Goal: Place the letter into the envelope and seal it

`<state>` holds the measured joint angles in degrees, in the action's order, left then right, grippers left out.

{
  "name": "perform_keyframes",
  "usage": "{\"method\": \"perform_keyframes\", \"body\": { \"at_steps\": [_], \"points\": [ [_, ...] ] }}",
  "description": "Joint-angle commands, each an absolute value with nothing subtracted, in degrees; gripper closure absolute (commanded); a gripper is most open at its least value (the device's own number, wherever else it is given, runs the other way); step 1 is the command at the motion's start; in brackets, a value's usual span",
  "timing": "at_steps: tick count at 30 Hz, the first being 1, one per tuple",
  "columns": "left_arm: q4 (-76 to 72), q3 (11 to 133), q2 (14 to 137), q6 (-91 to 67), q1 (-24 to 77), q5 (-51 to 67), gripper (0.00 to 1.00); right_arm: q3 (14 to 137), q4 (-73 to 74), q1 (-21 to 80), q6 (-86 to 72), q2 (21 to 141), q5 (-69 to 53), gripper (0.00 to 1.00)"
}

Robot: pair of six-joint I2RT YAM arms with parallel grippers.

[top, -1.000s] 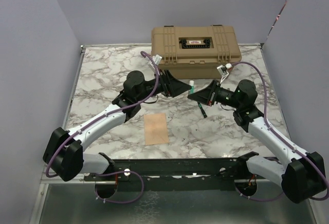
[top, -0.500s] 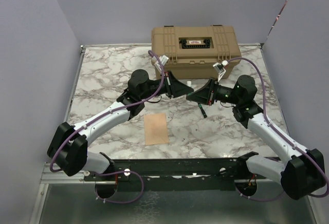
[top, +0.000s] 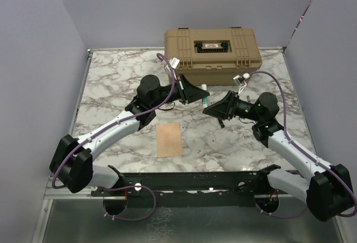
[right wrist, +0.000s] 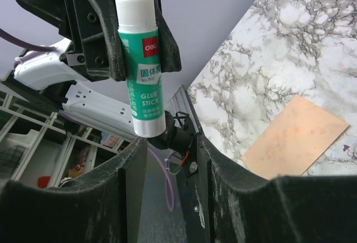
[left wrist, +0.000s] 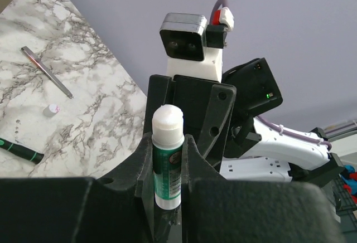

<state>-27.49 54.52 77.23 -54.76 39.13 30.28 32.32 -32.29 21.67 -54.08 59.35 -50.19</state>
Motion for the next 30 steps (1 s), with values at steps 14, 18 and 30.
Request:
{"method": "perform_keyframes", "body": {
  "at_steps": [14,18,30],
  "points": [
    [-30.6,54.1,75.6,-58.1,39.3,29.1,1.00,33.5,-45.2,22.7,-60.6,62.9,-48.7,0.53],
    [-30.8,53.9,75.4,-58.3,39.3,29.2,1.00,33.5,-46.3,23.1,-61.3,63.7,-47.8,0.65],
    [-30.8,52.1,75.4,-58.9,39.3,30.1,0.65,33.9,-46.3,23.3,-61.0,64.0,-46.8,0.99]
  ]
}}
